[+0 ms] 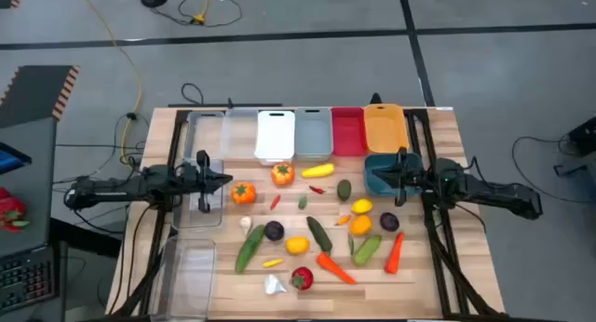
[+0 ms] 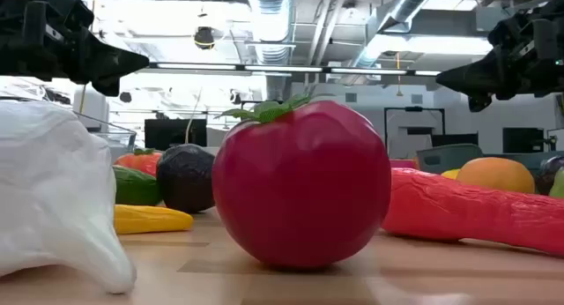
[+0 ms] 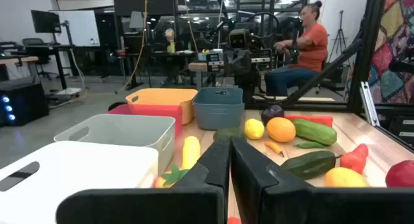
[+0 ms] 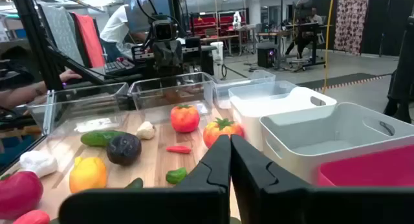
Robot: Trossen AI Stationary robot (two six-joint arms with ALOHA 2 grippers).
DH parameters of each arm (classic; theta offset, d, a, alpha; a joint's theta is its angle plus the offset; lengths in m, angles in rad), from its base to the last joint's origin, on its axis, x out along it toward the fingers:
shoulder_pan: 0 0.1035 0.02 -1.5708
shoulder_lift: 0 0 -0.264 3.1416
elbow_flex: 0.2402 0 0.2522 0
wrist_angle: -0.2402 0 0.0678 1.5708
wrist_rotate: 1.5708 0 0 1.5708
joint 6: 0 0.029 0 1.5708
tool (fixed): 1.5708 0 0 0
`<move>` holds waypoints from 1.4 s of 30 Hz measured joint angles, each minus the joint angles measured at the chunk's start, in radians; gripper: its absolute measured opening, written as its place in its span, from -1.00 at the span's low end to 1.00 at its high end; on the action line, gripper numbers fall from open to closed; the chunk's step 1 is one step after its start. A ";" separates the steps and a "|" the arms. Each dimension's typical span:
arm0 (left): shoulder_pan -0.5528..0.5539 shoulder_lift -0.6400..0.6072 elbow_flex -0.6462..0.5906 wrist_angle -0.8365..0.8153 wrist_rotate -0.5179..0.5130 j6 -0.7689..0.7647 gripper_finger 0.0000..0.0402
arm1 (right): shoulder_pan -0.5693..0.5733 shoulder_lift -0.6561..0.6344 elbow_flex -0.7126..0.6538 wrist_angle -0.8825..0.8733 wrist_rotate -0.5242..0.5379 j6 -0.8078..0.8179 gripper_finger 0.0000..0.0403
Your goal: Sort produce into baskets
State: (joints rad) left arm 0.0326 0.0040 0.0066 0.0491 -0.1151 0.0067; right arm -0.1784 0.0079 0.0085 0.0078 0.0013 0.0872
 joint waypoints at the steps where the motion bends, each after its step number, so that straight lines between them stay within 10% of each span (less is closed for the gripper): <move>1: 0.000 0.000 0.000 0.000 0.000 0.000 -0.99 | 0.000 0.000 0.000 0.000 0.000 0.000 -0.82; 42: 0.000 0.000 0.000 0.000 0.000 0.000 -0.99 | 0.000 0.000 0.000 0.000 0.000 -0.118 -0.82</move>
State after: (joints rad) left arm 0.0326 0.0044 0.0064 0.0491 -0.1154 0.0064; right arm -0.1785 0.0078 0.0086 0.0077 0.0017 -0.0312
